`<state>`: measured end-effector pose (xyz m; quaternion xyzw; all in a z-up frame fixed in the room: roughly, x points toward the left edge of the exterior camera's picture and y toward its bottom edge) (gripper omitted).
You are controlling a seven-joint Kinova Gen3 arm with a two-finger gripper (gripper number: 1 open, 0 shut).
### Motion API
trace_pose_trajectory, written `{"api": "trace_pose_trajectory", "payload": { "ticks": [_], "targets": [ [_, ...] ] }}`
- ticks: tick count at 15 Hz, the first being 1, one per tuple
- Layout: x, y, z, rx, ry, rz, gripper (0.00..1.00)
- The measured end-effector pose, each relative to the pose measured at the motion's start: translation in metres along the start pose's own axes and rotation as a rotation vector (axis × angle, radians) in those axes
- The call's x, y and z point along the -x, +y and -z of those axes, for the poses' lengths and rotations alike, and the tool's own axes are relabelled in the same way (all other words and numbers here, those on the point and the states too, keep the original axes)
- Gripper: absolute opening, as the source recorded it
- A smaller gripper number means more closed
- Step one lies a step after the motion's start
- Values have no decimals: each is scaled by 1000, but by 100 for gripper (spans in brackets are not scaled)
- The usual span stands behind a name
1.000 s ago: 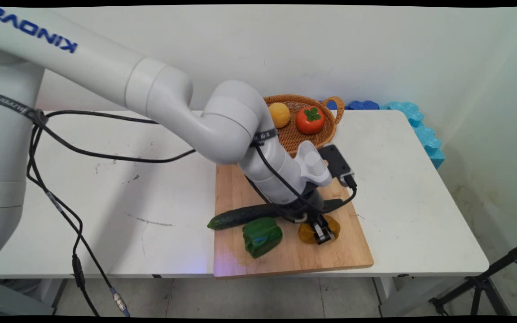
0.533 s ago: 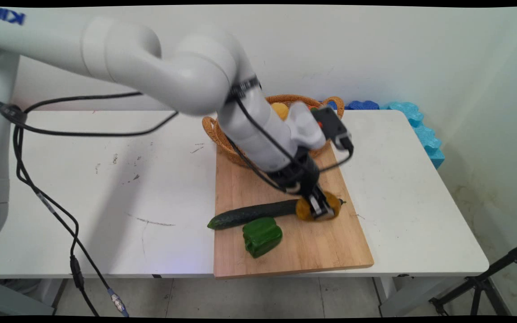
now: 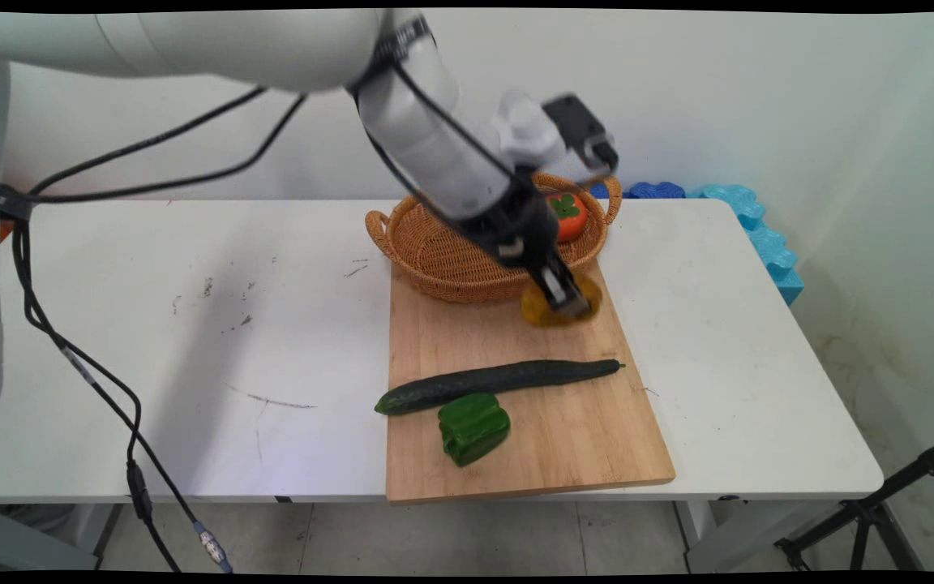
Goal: Place the picked object in the vegetable basket
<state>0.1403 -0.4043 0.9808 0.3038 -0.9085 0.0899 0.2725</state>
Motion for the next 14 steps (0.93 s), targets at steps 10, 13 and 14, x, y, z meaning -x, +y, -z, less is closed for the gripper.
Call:
{"api": "trace_pose_trajectory", "payload": {
  "ticks": [10,13,14],
  "targets": [
    [-20,-99,-3,-124,-19,64,0],
    [-21,-123,-23,-143,-33,81,0],
    [-21,-132,-33,-149,-39,87,0]
  ]
}}
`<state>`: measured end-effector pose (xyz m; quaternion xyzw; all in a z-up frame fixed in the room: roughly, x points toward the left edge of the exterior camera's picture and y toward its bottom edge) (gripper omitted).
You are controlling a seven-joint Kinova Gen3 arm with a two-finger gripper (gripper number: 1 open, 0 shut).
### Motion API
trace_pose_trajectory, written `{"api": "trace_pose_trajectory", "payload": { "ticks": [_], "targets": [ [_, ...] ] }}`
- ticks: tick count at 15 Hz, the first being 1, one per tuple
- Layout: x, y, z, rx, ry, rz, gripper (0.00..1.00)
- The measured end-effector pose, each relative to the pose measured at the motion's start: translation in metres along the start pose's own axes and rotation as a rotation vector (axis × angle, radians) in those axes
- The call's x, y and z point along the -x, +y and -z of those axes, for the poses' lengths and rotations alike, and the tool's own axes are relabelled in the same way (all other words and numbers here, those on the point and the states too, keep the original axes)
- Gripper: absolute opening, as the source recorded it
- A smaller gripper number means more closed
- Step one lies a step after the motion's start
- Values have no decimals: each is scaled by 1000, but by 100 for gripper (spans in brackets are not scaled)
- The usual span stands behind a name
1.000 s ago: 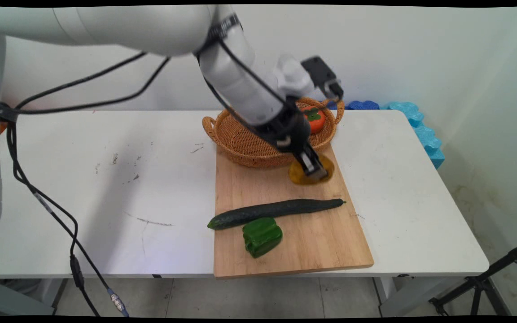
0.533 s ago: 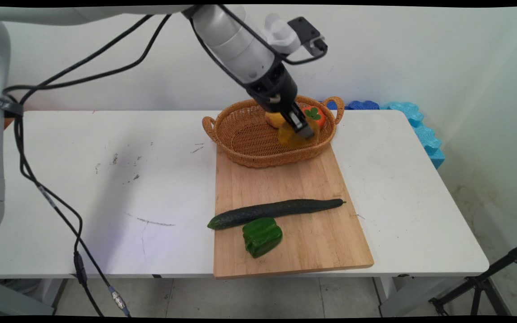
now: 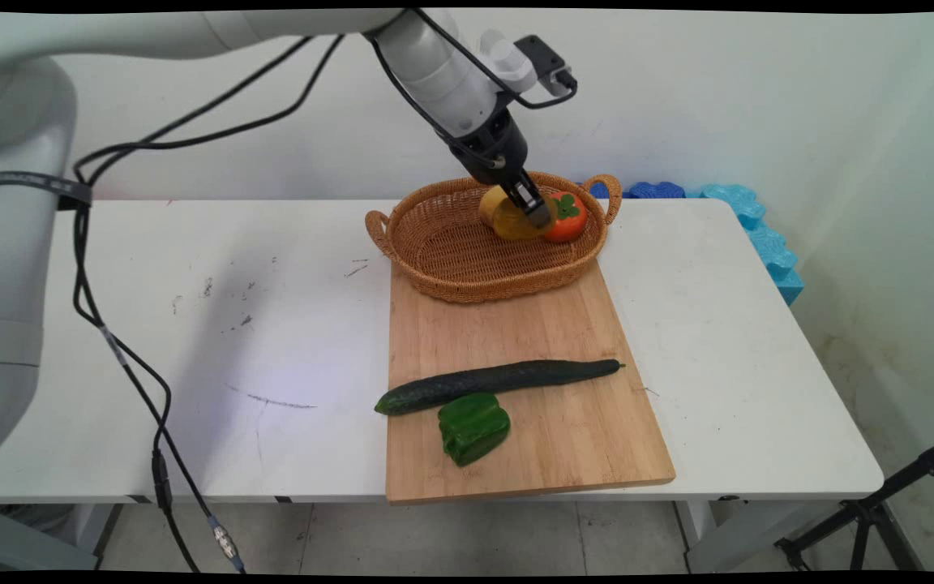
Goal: Place the picked object in the vegetable basket
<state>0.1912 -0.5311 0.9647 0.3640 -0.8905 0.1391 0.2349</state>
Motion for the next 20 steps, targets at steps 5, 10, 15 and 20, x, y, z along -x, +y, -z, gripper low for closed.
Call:
{"api": "trace_pose_trajectory", "payload": {
  "ticks": [5,10,15,20],
  "targets": [
    [-2,-23,-41,-6,-21,22,0],
    [0,-43,-90,8,-55,43,0],
    [3,-52,-118,22,-76,50,0],
    [4,-56,-128,28,-83,48,100]
  ]
}}
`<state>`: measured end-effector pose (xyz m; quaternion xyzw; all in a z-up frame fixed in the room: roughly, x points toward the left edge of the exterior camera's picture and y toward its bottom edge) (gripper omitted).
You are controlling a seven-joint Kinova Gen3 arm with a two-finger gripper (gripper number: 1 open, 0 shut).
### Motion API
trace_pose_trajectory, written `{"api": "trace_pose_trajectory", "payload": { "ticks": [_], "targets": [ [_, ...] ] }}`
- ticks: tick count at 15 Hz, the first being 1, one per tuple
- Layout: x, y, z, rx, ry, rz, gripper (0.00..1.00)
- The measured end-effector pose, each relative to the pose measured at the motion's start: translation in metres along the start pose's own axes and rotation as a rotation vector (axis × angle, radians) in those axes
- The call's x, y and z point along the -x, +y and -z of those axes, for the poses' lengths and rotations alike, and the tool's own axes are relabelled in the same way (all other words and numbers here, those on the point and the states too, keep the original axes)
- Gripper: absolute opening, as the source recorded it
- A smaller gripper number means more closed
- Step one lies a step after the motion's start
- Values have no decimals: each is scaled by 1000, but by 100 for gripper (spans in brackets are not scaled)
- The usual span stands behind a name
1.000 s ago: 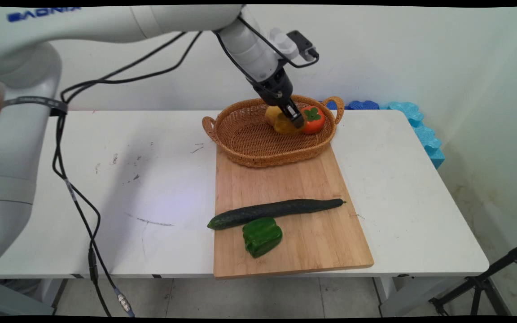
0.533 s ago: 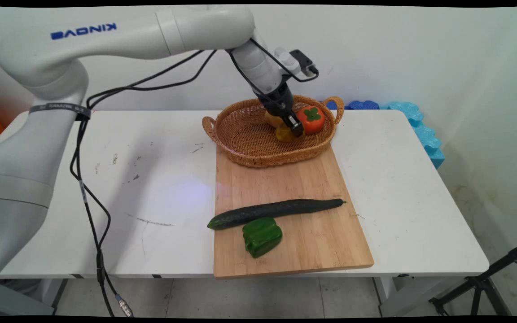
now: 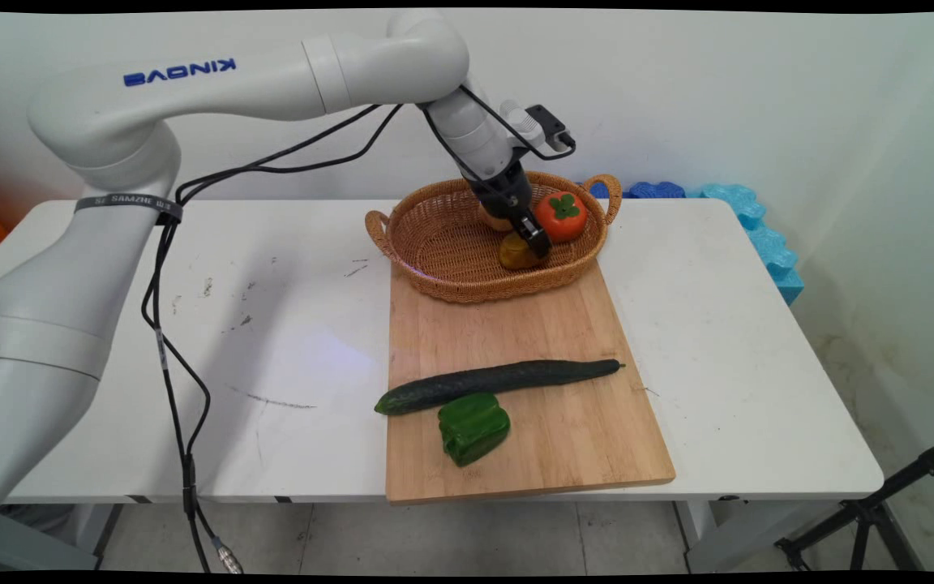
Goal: Place the picked object in the vegetable basket
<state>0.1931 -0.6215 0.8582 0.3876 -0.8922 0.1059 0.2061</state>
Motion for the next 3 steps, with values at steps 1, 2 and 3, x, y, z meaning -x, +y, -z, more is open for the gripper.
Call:
{"api": "trace_pose_trajectory", "payload": {
  "ticks": [1,2,3],
  "targets": [
    [0,0,0,1,1,-1,100],
    [0,1,1,3,2,-4,100],
    [-1,3,3,4,5,-7,100]
  ]
}}
